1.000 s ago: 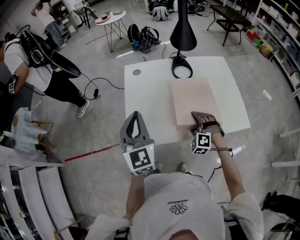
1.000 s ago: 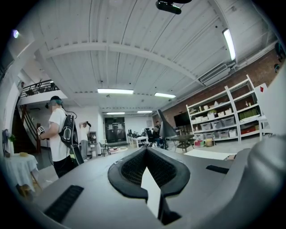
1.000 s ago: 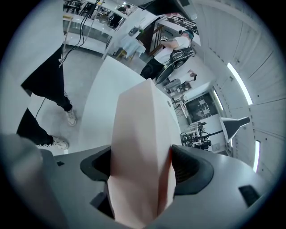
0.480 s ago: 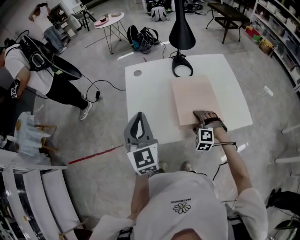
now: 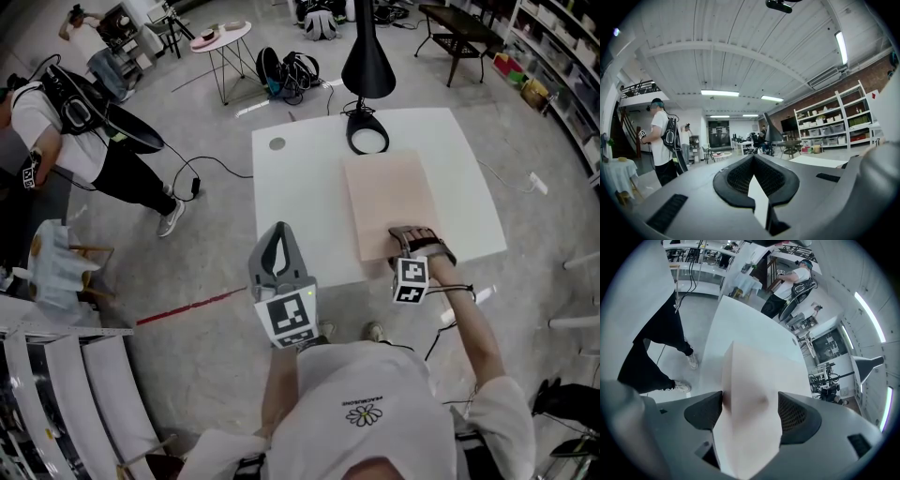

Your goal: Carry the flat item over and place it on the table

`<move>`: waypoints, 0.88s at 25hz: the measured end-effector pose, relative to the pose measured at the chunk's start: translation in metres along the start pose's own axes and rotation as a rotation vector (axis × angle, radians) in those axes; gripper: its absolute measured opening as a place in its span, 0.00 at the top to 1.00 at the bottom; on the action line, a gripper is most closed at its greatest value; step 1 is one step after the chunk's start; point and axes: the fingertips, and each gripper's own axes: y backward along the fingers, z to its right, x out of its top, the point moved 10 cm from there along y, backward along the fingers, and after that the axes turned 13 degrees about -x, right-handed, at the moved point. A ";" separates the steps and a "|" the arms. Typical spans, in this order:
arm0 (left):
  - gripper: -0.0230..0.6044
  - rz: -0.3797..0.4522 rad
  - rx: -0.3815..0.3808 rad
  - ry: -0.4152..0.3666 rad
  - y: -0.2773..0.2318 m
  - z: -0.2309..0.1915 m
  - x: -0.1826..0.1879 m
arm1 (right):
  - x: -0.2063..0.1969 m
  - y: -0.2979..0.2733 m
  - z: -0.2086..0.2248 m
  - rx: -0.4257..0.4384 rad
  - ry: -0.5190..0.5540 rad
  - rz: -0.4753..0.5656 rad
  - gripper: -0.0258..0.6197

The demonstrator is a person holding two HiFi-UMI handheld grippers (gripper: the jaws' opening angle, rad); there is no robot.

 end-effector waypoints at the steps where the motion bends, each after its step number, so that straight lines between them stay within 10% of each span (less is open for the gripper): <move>1: 0.94 0.001 -0.001 0.001 -0.001 0.000 0.000 | 0.000 0.000 0.001 0.000 -0.006 0.002 0.43; 22: 0.94 0.044 -0.044 0.008 -0.013 0.006 0.003 | 0.010 0.059 0.066 -0.213 -0.037 0.052 0.43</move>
